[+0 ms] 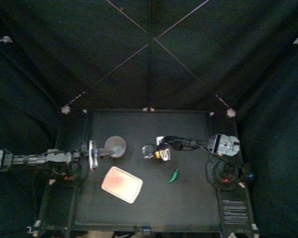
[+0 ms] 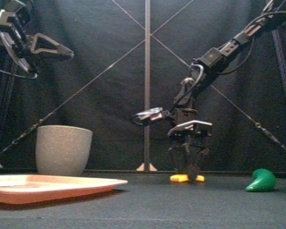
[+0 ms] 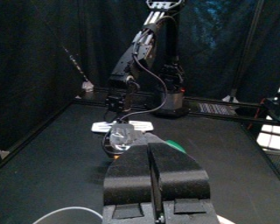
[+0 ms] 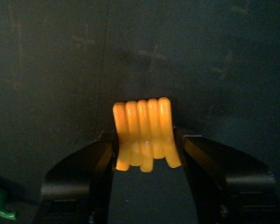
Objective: Pick the fries then place it in the grey bowl
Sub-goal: Place fries in the grey bowl
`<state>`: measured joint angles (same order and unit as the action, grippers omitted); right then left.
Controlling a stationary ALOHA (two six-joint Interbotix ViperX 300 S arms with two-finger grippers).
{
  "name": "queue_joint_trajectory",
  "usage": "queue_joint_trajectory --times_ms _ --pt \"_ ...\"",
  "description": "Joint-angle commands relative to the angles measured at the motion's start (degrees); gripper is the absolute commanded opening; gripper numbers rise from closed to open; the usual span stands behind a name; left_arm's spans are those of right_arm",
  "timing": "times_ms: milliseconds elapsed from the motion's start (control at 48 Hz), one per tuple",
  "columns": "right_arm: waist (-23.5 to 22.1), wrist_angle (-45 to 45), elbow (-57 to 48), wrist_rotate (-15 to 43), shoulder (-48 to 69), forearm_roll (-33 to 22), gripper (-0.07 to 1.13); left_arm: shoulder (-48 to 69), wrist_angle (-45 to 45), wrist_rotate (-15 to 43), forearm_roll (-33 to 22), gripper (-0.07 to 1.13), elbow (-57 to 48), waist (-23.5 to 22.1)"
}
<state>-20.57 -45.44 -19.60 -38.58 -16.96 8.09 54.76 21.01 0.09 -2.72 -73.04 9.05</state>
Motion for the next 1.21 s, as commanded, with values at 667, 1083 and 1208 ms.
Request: queue_joint_trajectory --times_ms 667,1083,1208 --pt "4.4 30.0 20.3 15.1 3.4 1.8 0.60 -0.2 0.5 0.0 -0.1 0.07 1.0 0.3" --pt "5.4 41.5 29.0 25.9 -8.1 2.3 0.65 -0.2 1.3 0.1 -0.1 0.07 1.1 0.4" --pt "6.2 42.5 28.7 26.9 -9.1 2.5 0.74 -0.2 1.3 0.1 -0.1 0.07 1.1 0.4"
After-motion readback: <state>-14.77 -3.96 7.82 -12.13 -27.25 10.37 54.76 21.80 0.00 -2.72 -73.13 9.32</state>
